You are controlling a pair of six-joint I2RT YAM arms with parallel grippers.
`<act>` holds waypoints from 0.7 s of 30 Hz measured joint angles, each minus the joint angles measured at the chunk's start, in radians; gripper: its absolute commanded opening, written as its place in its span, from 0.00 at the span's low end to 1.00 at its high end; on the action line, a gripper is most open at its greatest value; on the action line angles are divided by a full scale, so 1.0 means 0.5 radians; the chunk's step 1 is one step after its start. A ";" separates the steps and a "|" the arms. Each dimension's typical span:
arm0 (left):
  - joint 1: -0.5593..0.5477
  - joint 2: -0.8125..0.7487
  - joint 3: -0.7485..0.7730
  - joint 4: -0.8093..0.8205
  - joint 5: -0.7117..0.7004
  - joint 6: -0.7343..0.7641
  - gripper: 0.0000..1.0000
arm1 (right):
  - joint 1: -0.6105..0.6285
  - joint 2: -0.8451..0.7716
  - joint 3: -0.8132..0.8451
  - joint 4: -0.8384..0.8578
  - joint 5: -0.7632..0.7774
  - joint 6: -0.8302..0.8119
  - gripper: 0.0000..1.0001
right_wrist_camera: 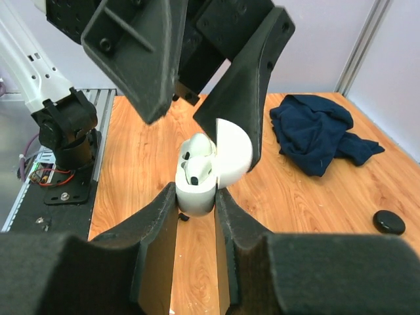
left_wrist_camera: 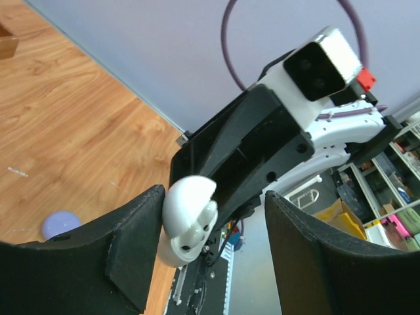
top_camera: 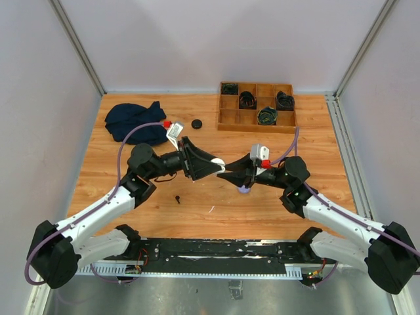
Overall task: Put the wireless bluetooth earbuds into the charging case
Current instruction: Close the charging case.
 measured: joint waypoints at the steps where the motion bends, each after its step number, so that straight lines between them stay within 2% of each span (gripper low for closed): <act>1: 0.006 0.000 0.000 0.033 0.022 -0.016 0.65 | 0.000 0.005 0.000 -0.011 -0.003 0.000 0.05; 9: 0.040 0.011 -0.001 0.250 0.163 -0.117 0.64 | 0.000 0.026 0.000 -0.112 -0.049 -0.001 0.05; 13: 0.050 0.014 -0.001 0.254 0.169 -0.119 0.68 | 0.000 0.026 0.000 -0.182 -0.047 -0.002 0.05; 17: 0.063 -0.058 -0.001 0.075 0.050 -0.003 0.73 | -0.001 0.025 0.018 -0.344 0.008 -0.010 0.05; 21: 0.066 -0.214 0.025 -0.335 -0.289 0.210 0.77 | -0.008 0.022 0.092 -0.610 0.158 -0.011 0.05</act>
